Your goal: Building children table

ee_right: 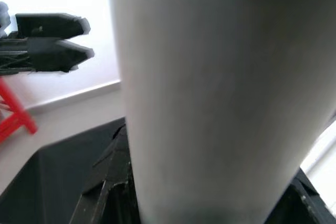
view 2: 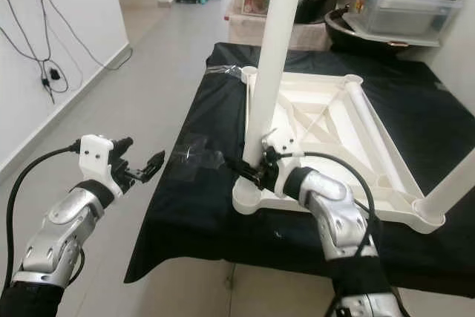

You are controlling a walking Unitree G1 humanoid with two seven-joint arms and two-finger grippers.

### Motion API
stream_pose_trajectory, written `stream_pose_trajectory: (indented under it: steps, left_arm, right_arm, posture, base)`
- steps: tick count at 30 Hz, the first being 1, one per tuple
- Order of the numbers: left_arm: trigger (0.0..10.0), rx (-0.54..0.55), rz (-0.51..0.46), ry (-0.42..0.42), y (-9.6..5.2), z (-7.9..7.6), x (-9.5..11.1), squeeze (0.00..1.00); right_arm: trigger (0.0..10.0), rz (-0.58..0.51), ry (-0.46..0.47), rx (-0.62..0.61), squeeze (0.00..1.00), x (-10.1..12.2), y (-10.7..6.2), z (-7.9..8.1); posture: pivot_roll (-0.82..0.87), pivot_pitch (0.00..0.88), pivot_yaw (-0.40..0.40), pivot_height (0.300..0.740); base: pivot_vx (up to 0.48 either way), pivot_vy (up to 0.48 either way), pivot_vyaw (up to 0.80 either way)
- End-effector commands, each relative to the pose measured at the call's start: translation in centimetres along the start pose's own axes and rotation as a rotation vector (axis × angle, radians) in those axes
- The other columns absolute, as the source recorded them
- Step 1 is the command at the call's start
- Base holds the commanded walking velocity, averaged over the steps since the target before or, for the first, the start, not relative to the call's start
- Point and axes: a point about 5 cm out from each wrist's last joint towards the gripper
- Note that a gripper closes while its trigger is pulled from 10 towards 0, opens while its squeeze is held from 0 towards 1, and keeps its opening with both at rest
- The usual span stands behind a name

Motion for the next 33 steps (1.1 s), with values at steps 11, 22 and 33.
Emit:
stream_pose_trajectory:
  steps: [11, 22, 33]
  left_arm:
    - [10.0, -0.014, 0.018, 0.014, -0.2, -0.4, -0.3, 0.0]
    - [10.0, -0.029, 0.02, 0.012, 0.2, -0.5, -0.2, 0.0]
    - [10.0, -0.019, 0.013, 0.0, 0.3, -0.8, -0.4, 0.0]
  right_arm:
    - [0.0, 0.195, 0.232, -0.847, 0.0, -1.9, -2.0, 3.1]
    - [10.0, 0.018, 0.172, -0.538, 0.95, 1.3, -0.1, 3.1]
    - [4.7, 0.049, 0.044, 0.068, 0.0, 0.0, -2.0, 0.9]
  posture:
    - [0.1, 0.0, -0.06, 0.74]
    - [0.07, 0.0, -0.045, 0.74]
    - [0.09, 0.0, -0.068, 0.74]
  base:
    - [0.0, 0.0, 0.0]
    - [0.0, 0.0, 0.0]
    - [0.0, 0.0, 0.0]
Point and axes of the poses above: a point about 5 cm out from each wrist's last joint towards the gripper, its own y axis pointing out of the wrist towards the gripper, its own x axis along the axis of the wrist's last joint, z = x × y, and after that the axes turned 3 degrees about -y, right-handed
